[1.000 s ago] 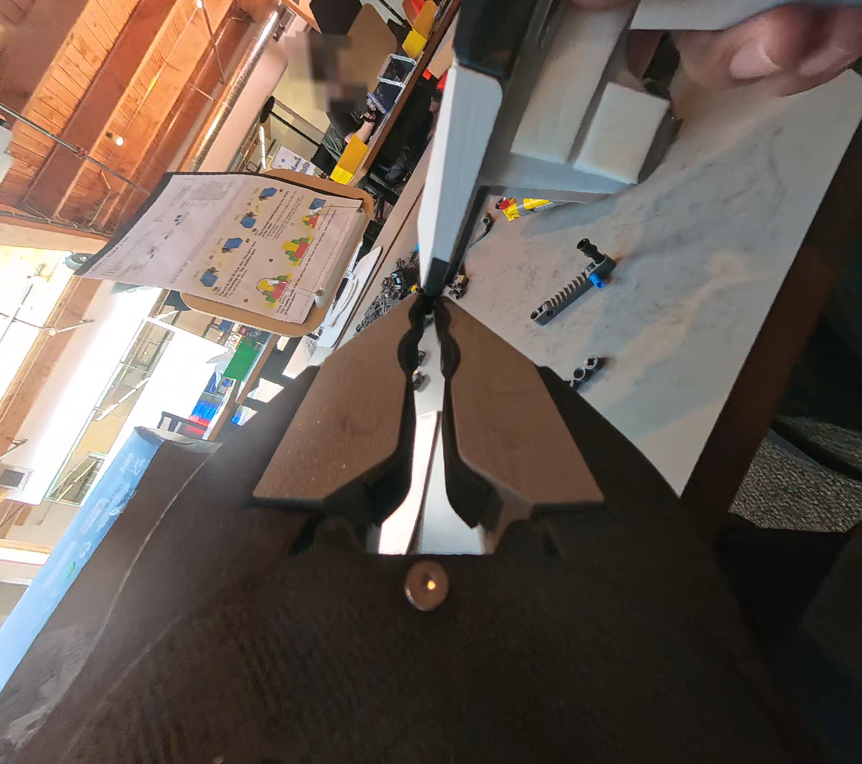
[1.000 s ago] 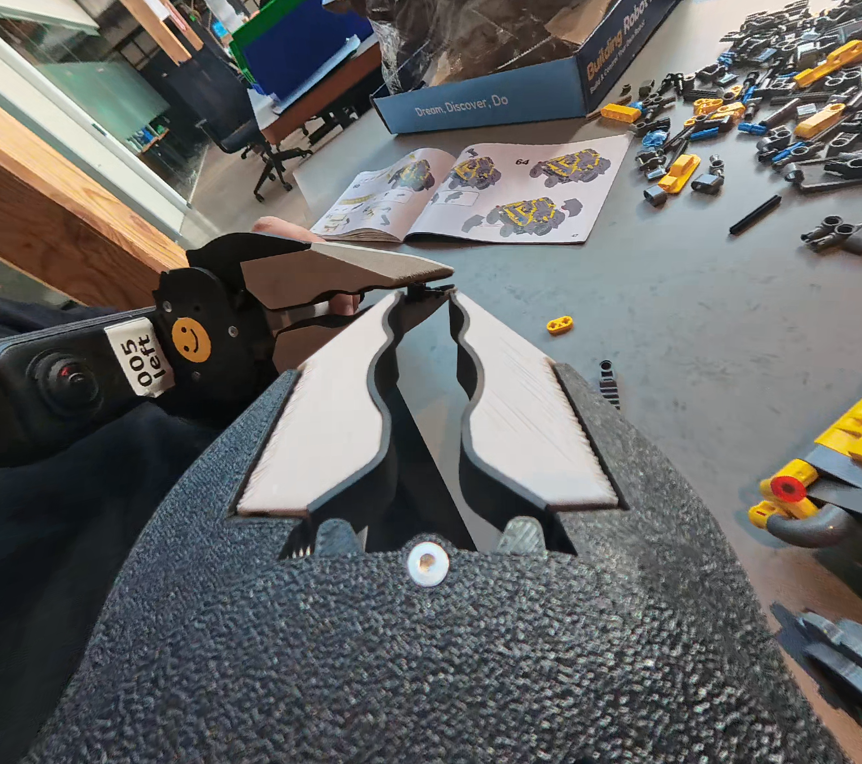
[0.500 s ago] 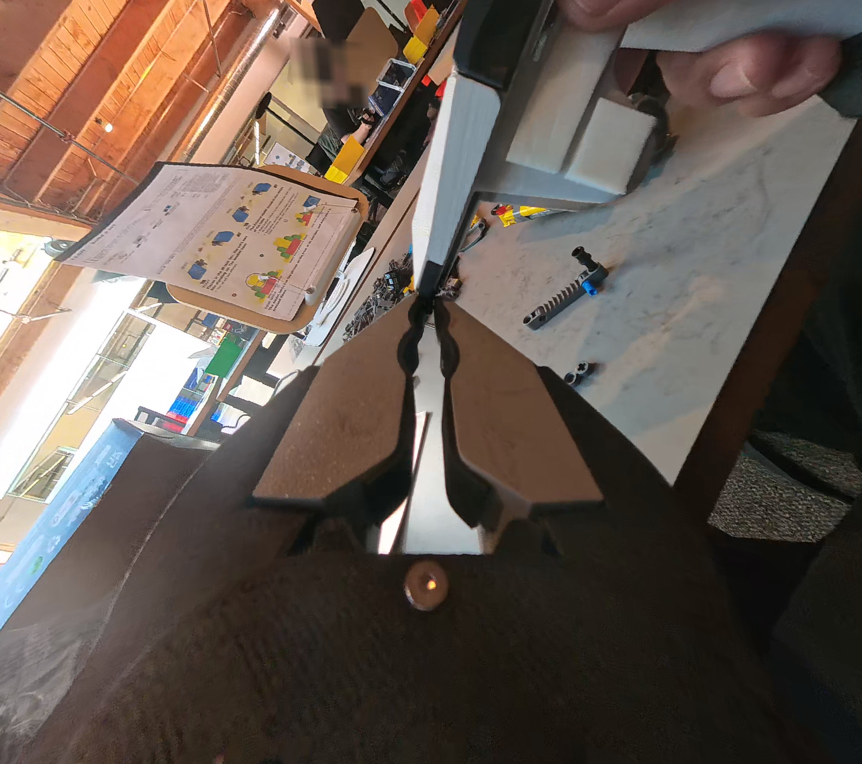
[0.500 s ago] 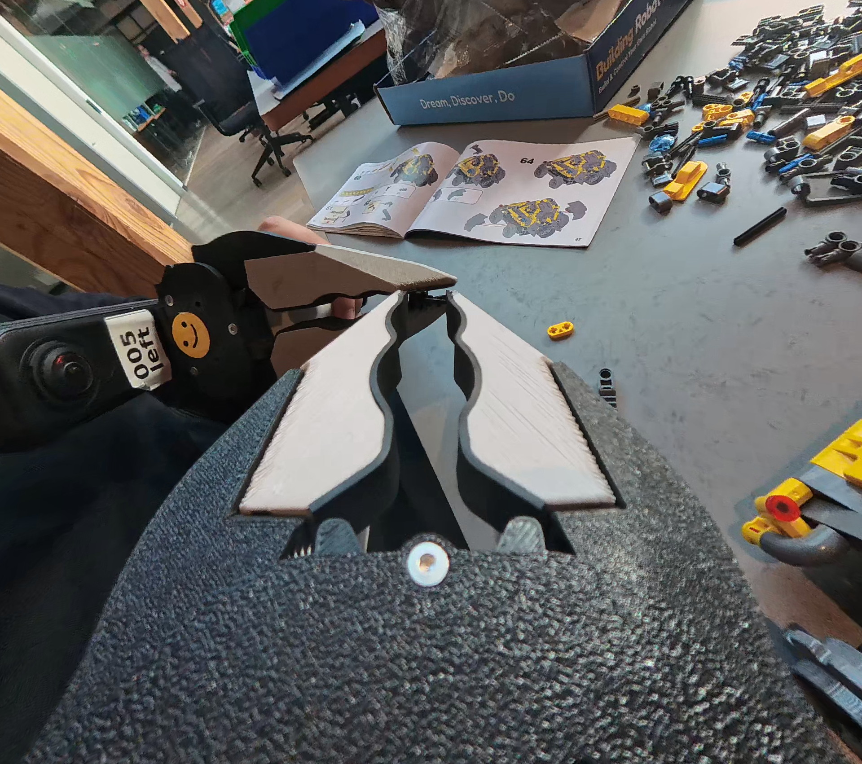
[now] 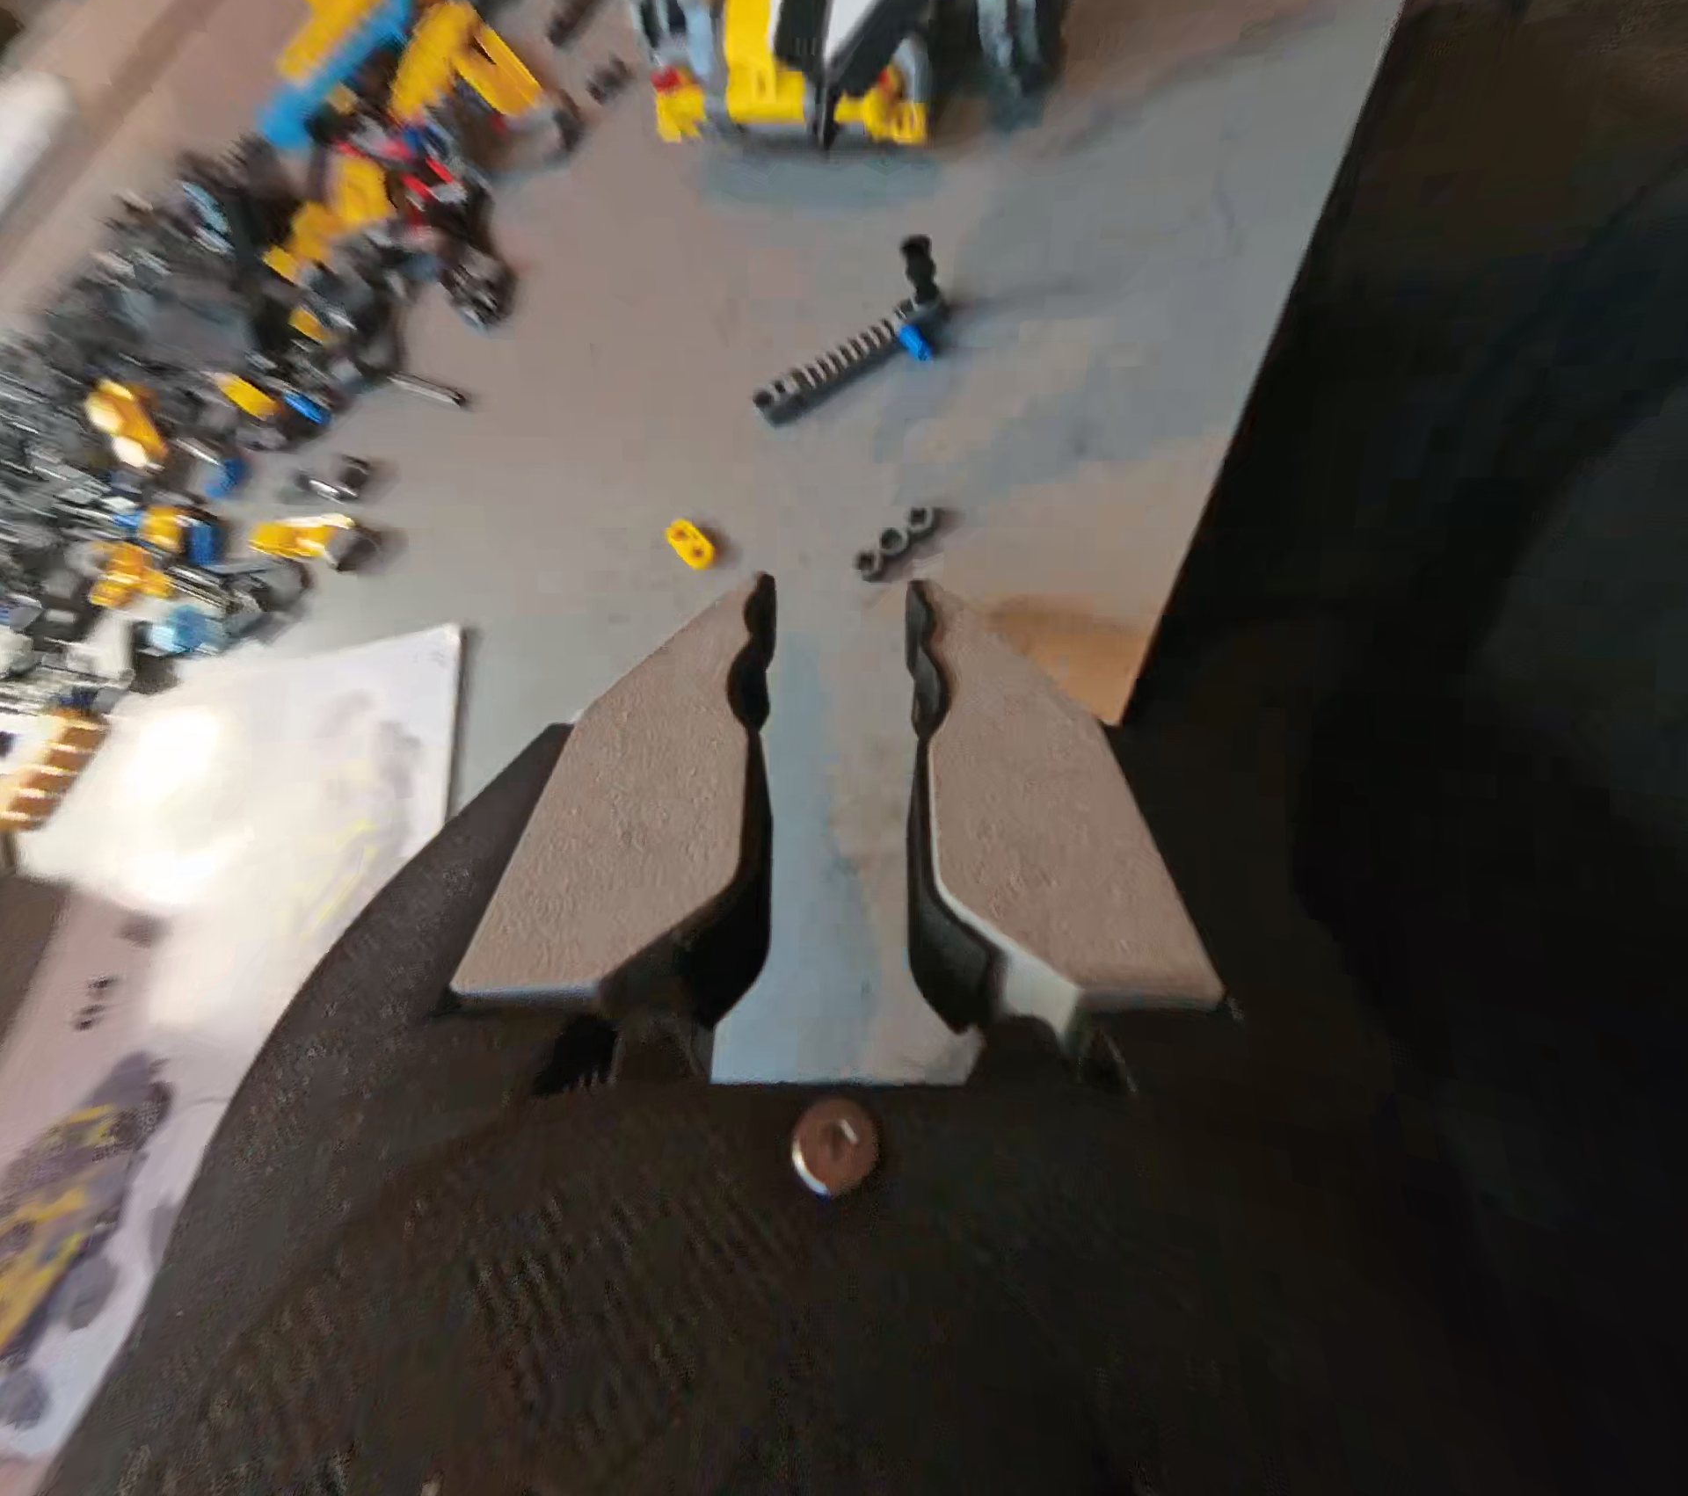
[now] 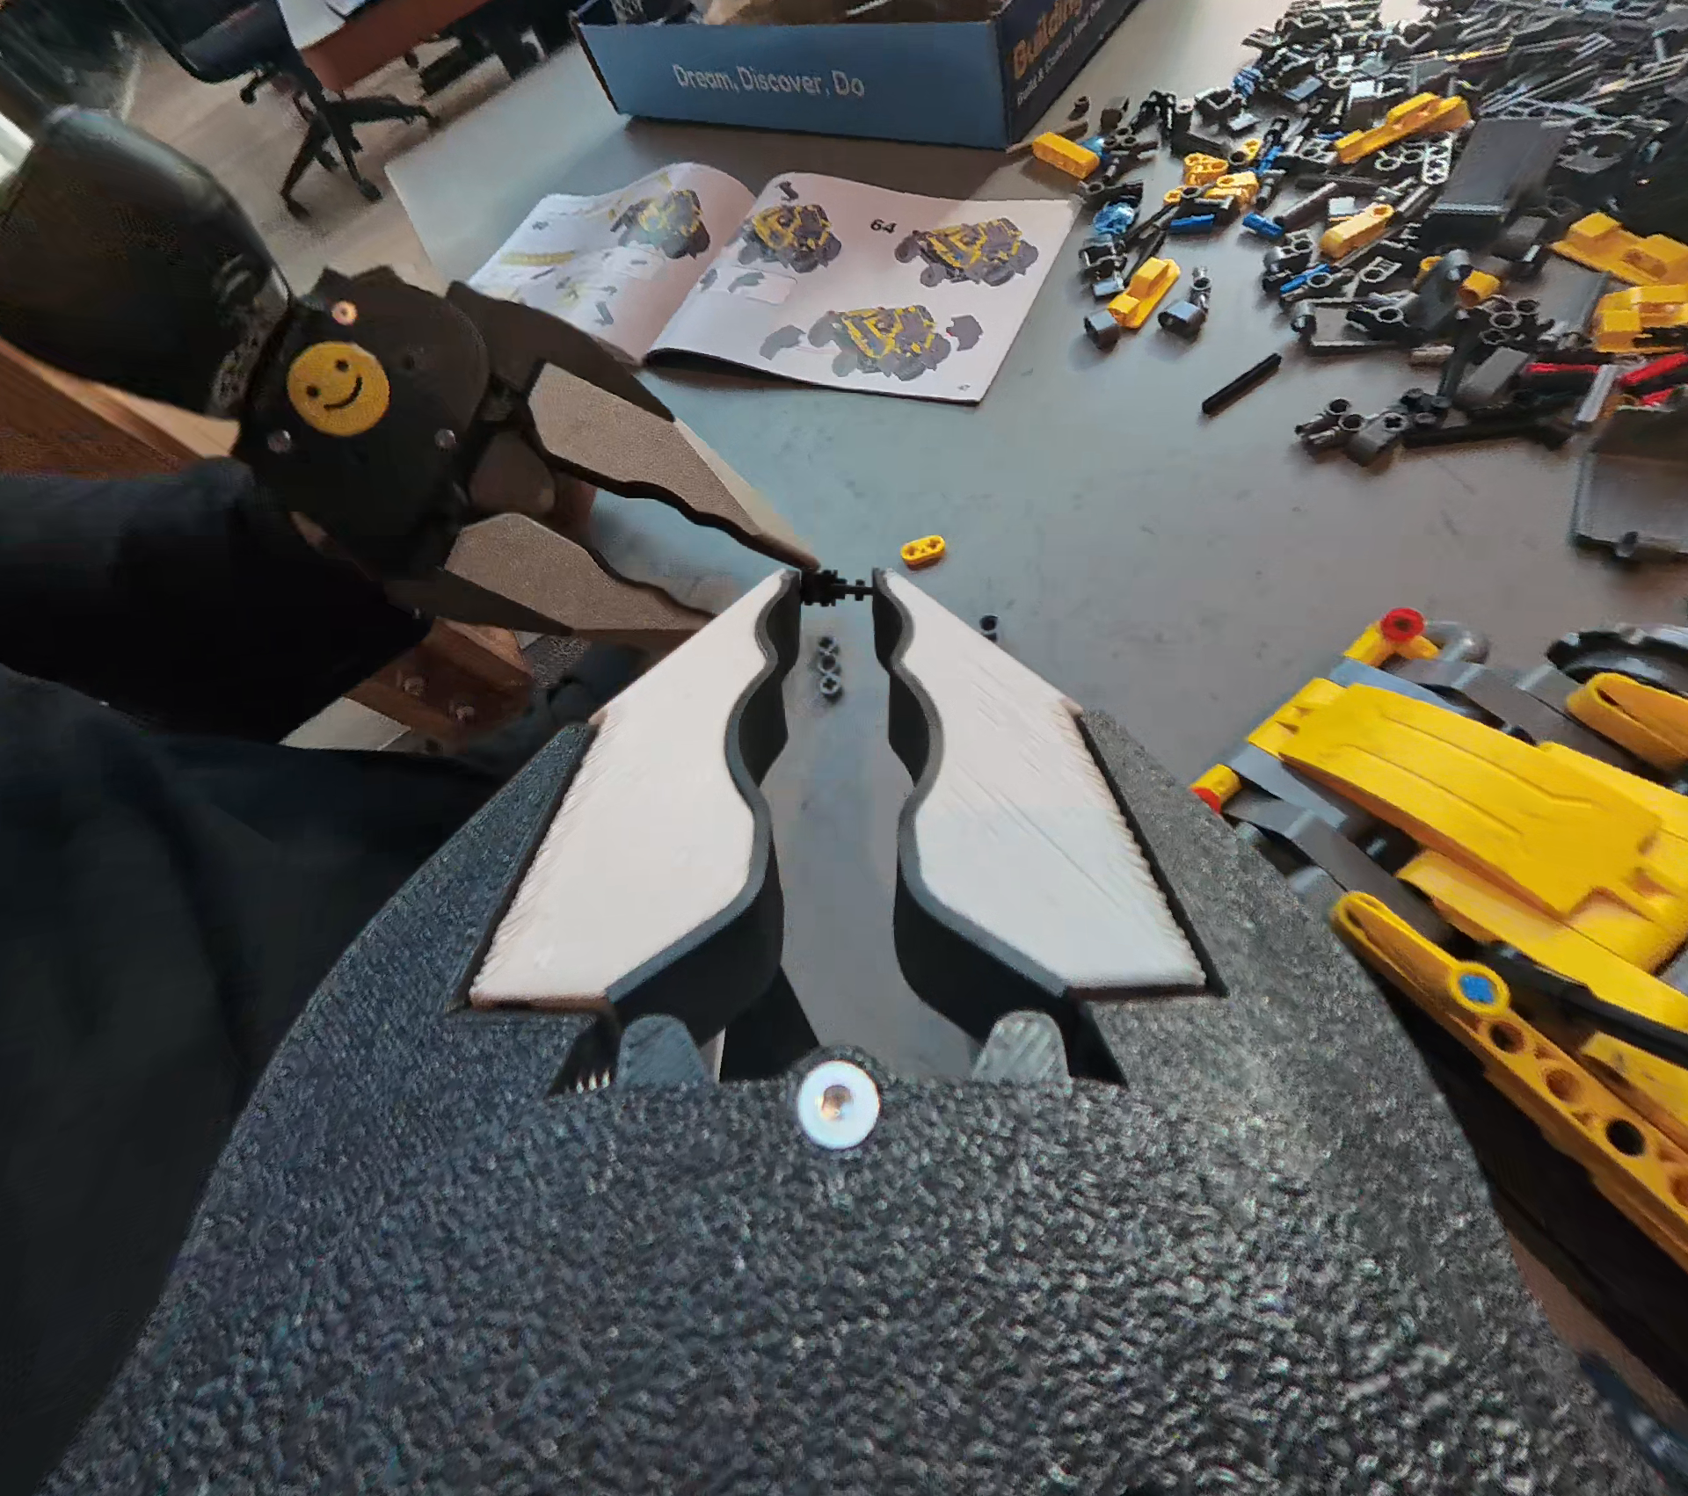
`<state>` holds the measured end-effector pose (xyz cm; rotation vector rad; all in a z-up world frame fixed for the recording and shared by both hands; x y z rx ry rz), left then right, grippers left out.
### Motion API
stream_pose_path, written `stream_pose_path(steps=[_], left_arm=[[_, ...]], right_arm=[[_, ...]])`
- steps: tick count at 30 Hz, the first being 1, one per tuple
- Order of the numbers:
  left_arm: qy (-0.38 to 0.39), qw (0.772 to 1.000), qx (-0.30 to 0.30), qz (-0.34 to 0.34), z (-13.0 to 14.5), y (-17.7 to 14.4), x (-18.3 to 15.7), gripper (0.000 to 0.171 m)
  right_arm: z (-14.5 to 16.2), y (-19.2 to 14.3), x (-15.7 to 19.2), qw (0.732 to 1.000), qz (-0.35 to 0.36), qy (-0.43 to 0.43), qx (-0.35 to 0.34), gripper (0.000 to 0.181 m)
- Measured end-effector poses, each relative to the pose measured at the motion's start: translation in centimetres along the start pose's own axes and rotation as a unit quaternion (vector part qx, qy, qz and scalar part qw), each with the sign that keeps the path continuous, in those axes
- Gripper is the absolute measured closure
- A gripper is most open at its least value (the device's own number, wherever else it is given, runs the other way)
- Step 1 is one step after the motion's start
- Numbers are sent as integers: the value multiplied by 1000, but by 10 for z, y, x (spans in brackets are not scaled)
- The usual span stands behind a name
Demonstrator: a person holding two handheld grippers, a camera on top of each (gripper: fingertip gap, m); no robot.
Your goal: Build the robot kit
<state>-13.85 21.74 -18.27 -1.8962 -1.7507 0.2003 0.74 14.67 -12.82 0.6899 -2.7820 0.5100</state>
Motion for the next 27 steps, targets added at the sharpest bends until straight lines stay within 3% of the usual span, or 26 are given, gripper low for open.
stream_pose_path(steps=[4,7,15,21,27], left_arm=[[-40,996,25,72,4,1,1,152],[-51,995,37,81,2,6,7,152],[-28,986,50,158,-1,14,19,149],[-40,982,57,177,-4,18,19,160],[-58,979,51,187,-5,16,9,158]], right_arm=[[7,-5,-6,999,-2,-16,31,166],[10,-4,-7,999,-3,-24,43,166],[17,5,0,997,-37,-32,63,166],[19,9,4,994,-52,-53,79,166],[22,12,4,993,-58,-49,85,166]])
Point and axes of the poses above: each gripper's, where its closed fingertips meet, y out along the fingers, z out of its underside, x = y × z across the jaws, the point moved 8 cm from there along -y, back along the fingers, and after that the axes turned 10 degrees about -x, right-handed, at the moved point
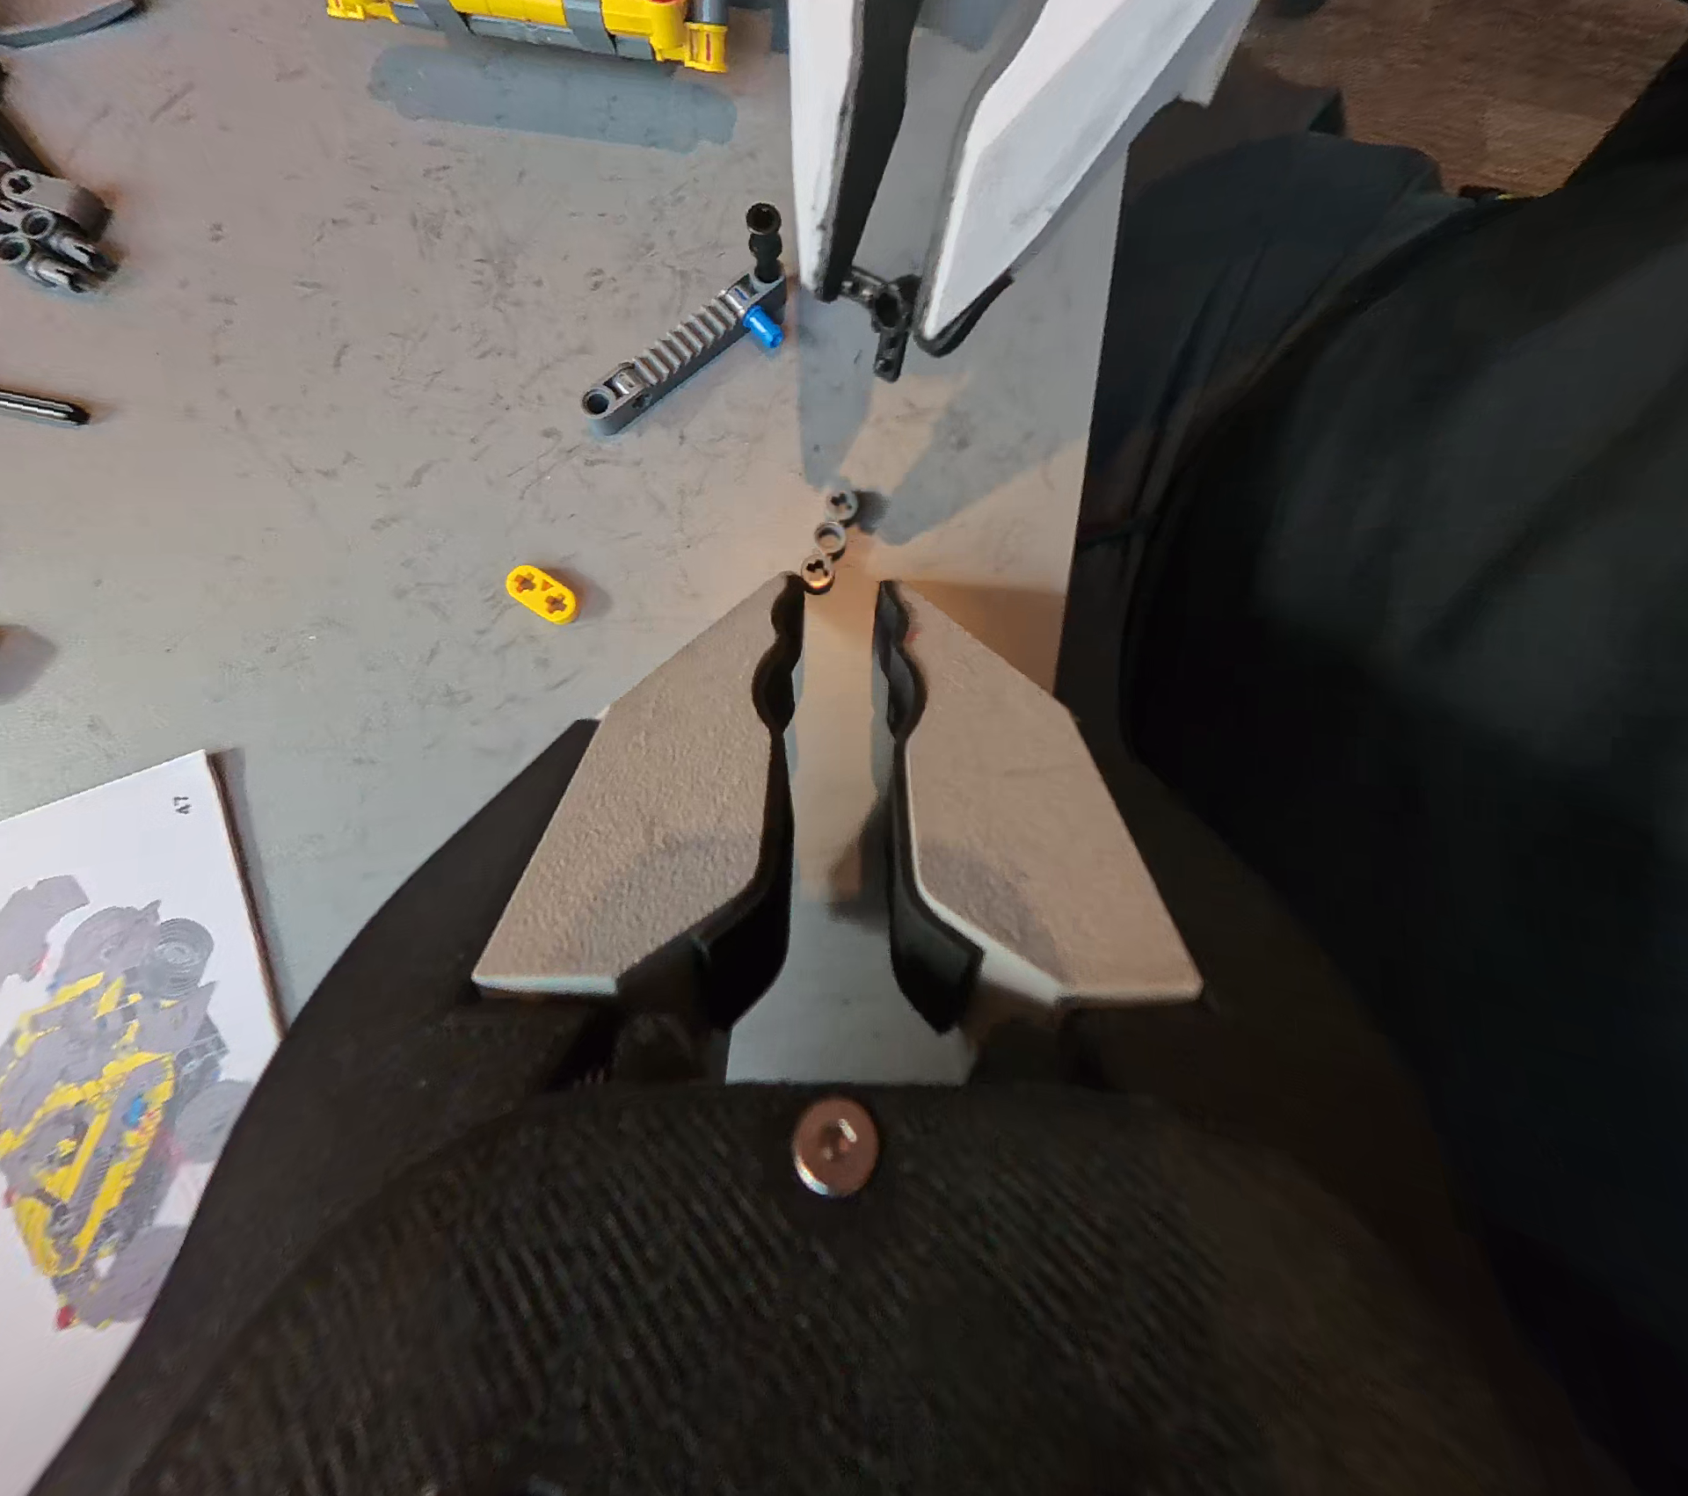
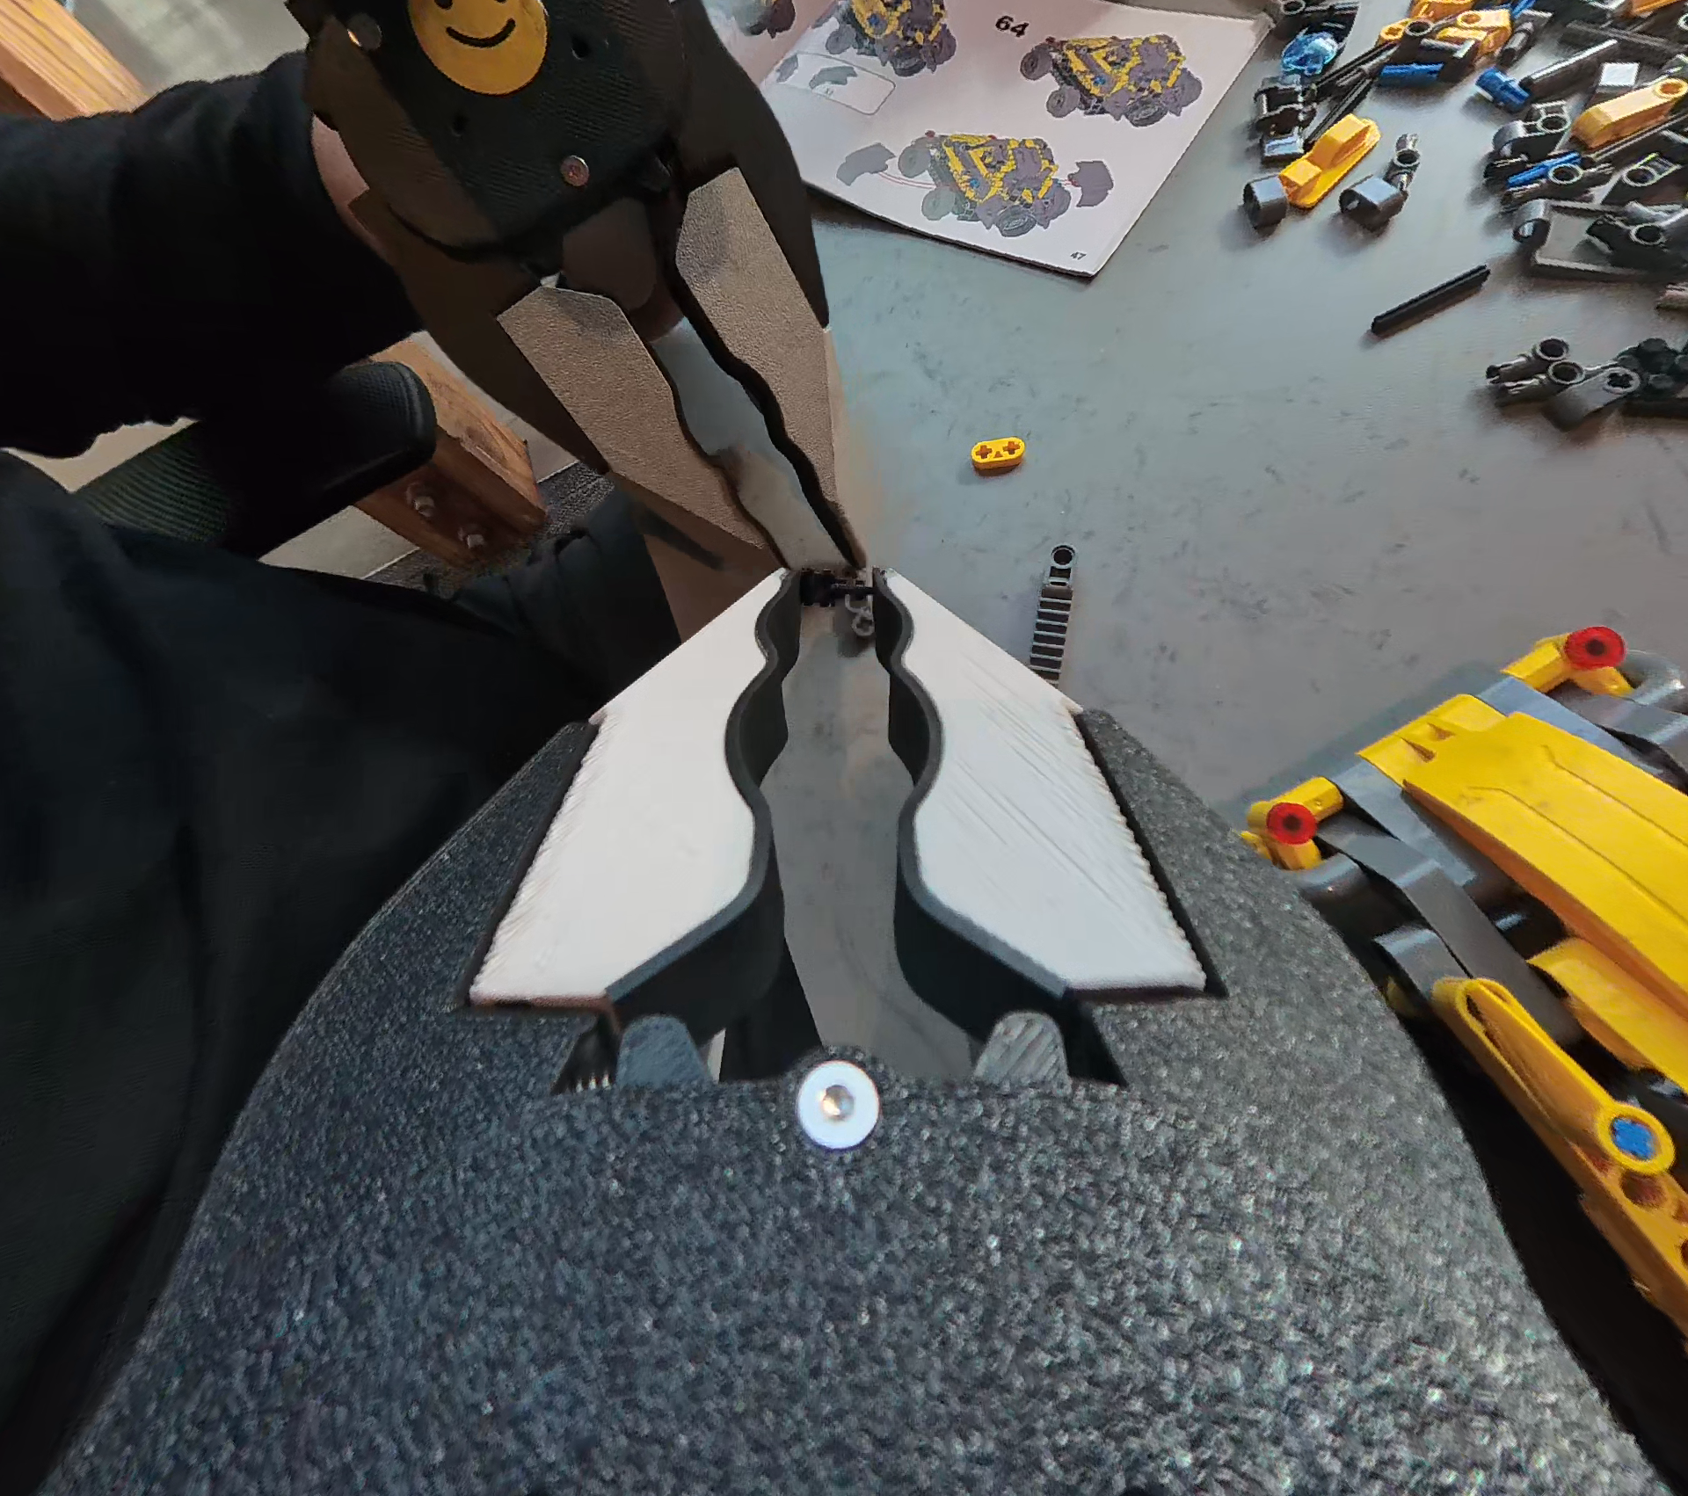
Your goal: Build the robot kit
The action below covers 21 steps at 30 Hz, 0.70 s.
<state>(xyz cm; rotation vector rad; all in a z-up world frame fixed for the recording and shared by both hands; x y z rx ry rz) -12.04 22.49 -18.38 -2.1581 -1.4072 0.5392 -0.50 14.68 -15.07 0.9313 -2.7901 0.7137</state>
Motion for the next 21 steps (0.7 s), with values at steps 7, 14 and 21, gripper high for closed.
stream_pose_path(steps=[7,14,21], left_arm=[[-10,1000,-14,-9,3,-2,-4,158],[-1,999,-30,-35,9,-7,-9,158],[6,998,-33,-51,12,-10,-12,158]], right_arm=[[-1,1,2,999,-20,-31,11,166],[-2,2,14,981,-64,-179,32,166],[2,22,11,970,-72,-210,101,166]])
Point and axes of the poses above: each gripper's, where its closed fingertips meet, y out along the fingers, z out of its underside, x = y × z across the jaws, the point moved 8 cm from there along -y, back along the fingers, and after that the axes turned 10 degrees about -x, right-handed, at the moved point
